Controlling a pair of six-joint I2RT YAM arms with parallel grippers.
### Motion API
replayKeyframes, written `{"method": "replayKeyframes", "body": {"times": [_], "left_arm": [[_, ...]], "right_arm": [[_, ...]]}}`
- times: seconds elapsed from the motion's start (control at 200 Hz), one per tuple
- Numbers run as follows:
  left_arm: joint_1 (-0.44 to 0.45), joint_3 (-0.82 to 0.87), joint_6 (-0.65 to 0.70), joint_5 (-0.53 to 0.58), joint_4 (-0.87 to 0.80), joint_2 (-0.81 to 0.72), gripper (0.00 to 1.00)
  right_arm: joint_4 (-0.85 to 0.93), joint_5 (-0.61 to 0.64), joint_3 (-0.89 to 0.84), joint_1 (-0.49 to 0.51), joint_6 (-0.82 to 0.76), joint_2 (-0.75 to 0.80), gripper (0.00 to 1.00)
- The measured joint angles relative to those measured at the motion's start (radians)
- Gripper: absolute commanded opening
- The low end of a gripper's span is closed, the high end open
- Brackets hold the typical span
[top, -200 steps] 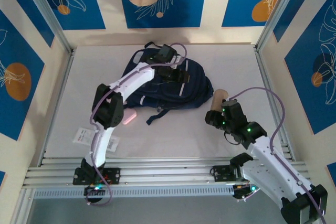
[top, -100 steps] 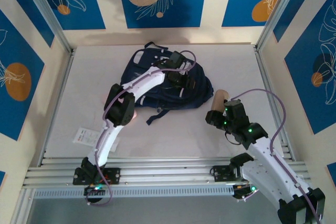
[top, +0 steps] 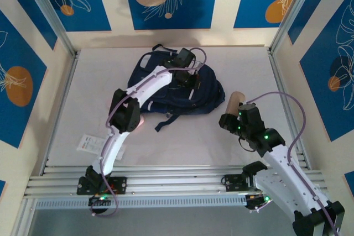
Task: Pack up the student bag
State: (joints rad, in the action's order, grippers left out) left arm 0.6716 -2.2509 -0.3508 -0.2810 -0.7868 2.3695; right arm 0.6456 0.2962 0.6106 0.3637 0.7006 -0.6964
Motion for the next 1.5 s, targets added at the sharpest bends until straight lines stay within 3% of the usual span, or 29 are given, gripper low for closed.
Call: {"method": "replayKeyframes", "body": {"times": [0.165,0.35,0.575,1.005,1.235,1.5], "left_arm": [[-0.023,0.000,0.032,0.008,-0.075,-0.121,0.00],[-0.087,0.000,0.056,0.006,-0.133,-0.284,0.00],[-0.155,0.022,0.070,-0.060,-0.172,-0.360,0.00],[-0.197,0.073,0.045,-0.179,-0.137,-0.367,0.00],[-0.242,0.095,-0.009,-0.222,-0.106,-0.397,0.00],[-0.270,0.098,-0.037,-0.232,-0.092,-0.401,0.00]], "right_arm": [[-0.025,-0.003,0.026,-0.031,0.001,0.000,0.53],[-0.106,-0.123,0.036,-0.083,-0.023,-0.071,0.50],[-0.214,-0.353,0.135,-0.068,-0.079,-0.312,0.49],[-0.362,-0.671,0.471,0.098,-0.165,-0.848,0.55],[-0.402,-0.661,0.683,0.145,-0.160,-1.125,0.61],[-0.494,-0.588,0.855,0.202,-0.138,-1.299,0.85]]}}
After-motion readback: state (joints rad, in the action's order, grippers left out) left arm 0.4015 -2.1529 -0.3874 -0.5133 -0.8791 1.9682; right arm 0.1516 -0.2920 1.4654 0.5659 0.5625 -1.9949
